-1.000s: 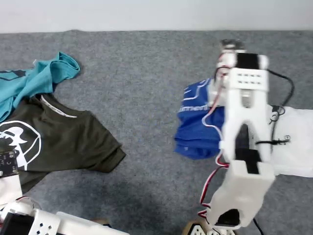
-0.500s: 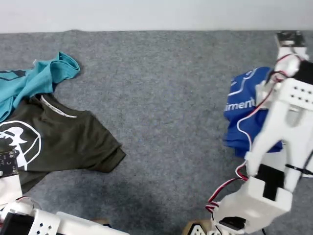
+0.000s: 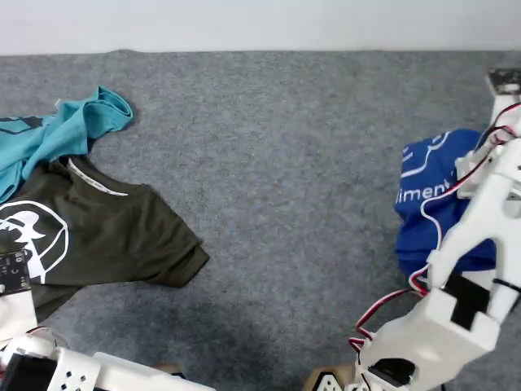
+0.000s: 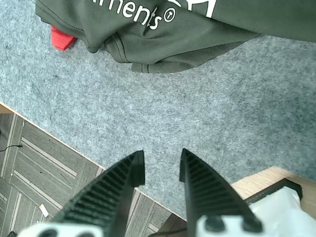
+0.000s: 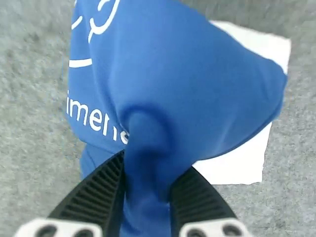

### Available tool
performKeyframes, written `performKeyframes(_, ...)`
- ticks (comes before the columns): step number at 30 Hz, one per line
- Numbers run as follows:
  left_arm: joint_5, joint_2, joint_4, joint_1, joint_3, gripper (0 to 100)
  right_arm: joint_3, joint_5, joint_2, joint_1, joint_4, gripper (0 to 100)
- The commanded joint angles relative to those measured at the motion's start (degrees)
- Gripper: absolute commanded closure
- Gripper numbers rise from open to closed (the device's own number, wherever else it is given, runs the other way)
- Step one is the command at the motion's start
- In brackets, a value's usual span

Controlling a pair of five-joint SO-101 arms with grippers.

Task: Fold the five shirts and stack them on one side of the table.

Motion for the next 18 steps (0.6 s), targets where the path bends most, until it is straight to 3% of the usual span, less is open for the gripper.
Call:
performKeyframes(1, -0.3, -0.3, 0.2, -0.3, -0.5, 87, -1.4, 3.8, 2.4, 3.0, -4.3, 98.9)
performKeyframes(8, -0.4, -0.3, 0.2, -0.3, -0.5, 90, -1.7, 12.4, 8.9, 6.5, -14.7, 98.9)
performKeyframes(18, -0.4, -0.3, 0.2, -0.3, -0.5, 90, -1.8, 20.5, 11.4, 7.8, -16.7, 98.3)
